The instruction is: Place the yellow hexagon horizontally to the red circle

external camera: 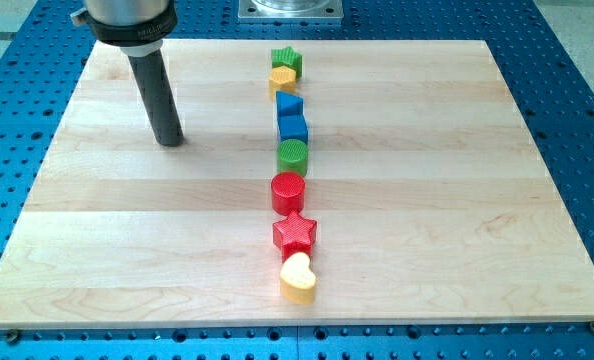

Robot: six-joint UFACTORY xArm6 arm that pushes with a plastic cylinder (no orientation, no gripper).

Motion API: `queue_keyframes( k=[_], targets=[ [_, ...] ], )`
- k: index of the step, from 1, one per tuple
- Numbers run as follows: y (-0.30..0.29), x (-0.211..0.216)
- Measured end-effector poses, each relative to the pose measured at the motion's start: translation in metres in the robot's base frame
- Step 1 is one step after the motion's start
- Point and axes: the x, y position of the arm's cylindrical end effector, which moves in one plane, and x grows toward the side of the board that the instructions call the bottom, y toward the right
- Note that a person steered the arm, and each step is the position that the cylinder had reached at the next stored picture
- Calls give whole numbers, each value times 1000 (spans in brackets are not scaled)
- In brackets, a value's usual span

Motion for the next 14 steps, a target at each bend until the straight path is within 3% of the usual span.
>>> queue_keyframes(
  k=[11,12,14],
  targets=[
    [-54,0],
    [-54,7],
    [19,84]
  ],
)
